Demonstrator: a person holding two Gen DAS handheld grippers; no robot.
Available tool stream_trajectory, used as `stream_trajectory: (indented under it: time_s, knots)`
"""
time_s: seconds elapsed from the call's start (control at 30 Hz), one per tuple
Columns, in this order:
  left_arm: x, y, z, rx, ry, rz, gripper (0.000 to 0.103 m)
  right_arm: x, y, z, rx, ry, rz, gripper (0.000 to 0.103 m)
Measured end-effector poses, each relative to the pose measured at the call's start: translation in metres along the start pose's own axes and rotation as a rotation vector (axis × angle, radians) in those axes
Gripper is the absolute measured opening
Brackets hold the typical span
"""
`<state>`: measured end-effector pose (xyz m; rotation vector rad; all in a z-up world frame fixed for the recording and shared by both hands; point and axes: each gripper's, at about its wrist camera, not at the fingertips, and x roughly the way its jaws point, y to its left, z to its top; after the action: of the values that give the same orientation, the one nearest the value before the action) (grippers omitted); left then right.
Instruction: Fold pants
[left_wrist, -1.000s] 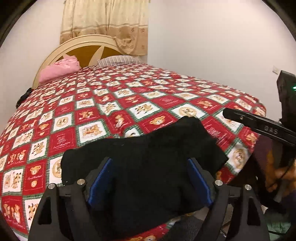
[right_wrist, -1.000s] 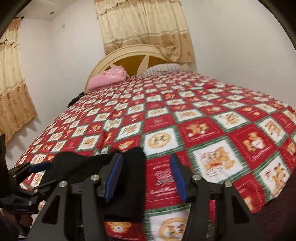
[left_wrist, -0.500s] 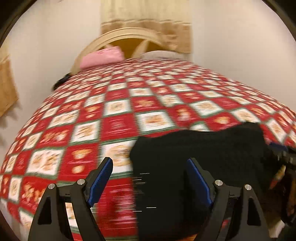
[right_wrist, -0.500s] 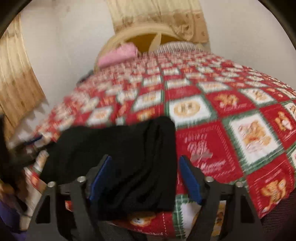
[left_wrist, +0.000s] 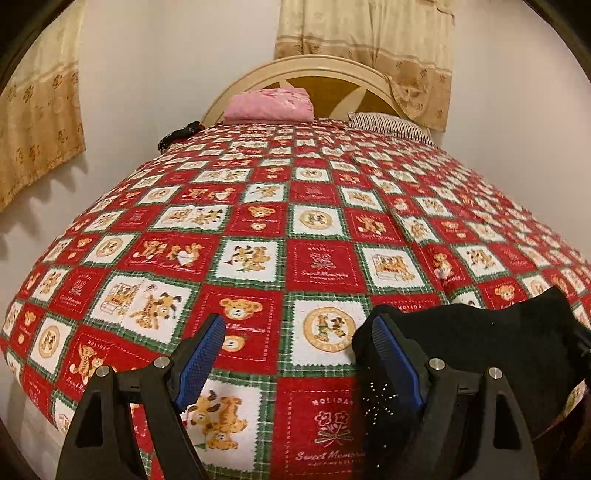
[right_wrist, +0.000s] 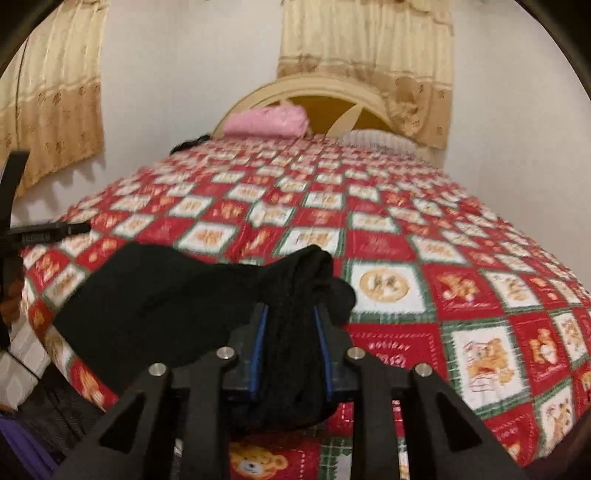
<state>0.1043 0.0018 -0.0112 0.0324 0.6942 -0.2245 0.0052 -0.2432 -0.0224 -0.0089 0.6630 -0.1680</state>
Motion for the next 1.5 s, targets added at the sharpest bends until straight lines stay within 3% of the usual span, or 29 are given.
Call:
stream_trajectory:
  time_s: [0.1, 0.13, 0.2, 0.27, 0.37, 0.4, 0.43, 0.53, 0.6, 0.7, 0.73, 0.8, 0.87, 1.0, 1.13, 1.23, 1.33, 1.5]
  knots:
    - [0.01, -0.012, -0.004, 0.028, 0.039, -0.018, 0.083, 0.013, -0.004, -0.024, -0.072, 0.009, -0.046, 0.033]
    - [0.012, -0.016, -0.005, 0.039, 0.048, -0.023, 0.083, 0.01, -0.007, -0.026, -0.07, -0.01, -0.049, 0.047]
    - [0.017, -0.024, -0.007, 0.069, 0.063, -0.021, 0.083, 0.003, -0.017, -0.023, -0.022, -0.012, -0.082, 0.064]
    - [0.023, -0.03, -0.007, 0.09, 0.068, -0.024, 0.083, -0.008, -0.026, -0.018, 0.039, -0.026, -0.084, 0.065]
    - [0.034, -0.039, -0.003, 0.117, 0.071, -0.018, 0.083, -0.032, -0.025, -0.012, 0.063, -0.091, -0.125, 0.059]
    - [0.04, -0.042, -0.002, 0.124, 0.077, -0.013, 0.083, -0.038, -0.02, -0.009, 0.056, -0.102, -0.108, 0.049]
    - [0.045, -0.044, -0.002, 0.127, 0.084, -0.011, 0.083, -0.042, -0.014, -0.007, 0.052, -0.105, -0.064, 0.039]
    - [0.058, -0.048, -0.002, 0.104, 0.123, -0.027, 0.083, -0.04, 0.006, -0.002, 0.045, -0.094, 0.077, 0.036]
    - [0.062, -0.047, -0.002, 0.062, 0.153, -0.066, 0.083, -0.026, 0.021, -0.005, 0.021, -0.046, 0.139, 0.034]
    - [0.067, -0.042, 0.001, 0.003, 0.204, -0.143, 0.083, 0.001, 0.034, -0.024, -0.041, 0.058, 0.139, 0.033]
    - [0.071, -0.037, 0.004, -0.026, 0.238, -0.187, 0.083, 0.008, 0.033, -0.032, -0.06, 0.091, 0.124, 0.027]
    - [0.075, -0.026, 0.009, -0.079, 0.273, -0.232, 0.083, 0.002, 0.029, -0.041, -0.098, 0.063, 0.125, 0.024]
    - [0.07, -0.008, 0.018, -0.126, 0.238, -0.203, 0.083, -0.001, 0.026, -0.04, -0.092, 0.08, 0.127, 0.023]
    - [0.054, 0.015, 0.029, -0.121, 0.163, -0.151, 0.083, -0.009, 0.028, -0.028, -0.084, 0.087, 0.132, 0.023]
    - [0.046, 0.011, 0.025, -0.051, 0.169, -0.192, 0.083, -0.017, 0.03, -0.002, 0.008, -0.005, 0.248, 0.024]
    - [0.049, -0.004, 0.01, 0.004, 0.228, -0.255, 0.083, -0.013, 0.055, 0.013, 0.001, -0.049, 0.38, 0.025]
    - [0.056, -0.008, -0.001, -0.012, 0.283, -0.322, 0.083, 0.011, 0.103, 0.014, -0.045, -0.005, 0.532, 0.025]
    - [0.069, -0.012, -0.008, -0.076, 0.345, -0.392, 0.083, 0.061, 0.149, -0.014, -0.117, 0.13, 0.642, 0.025]
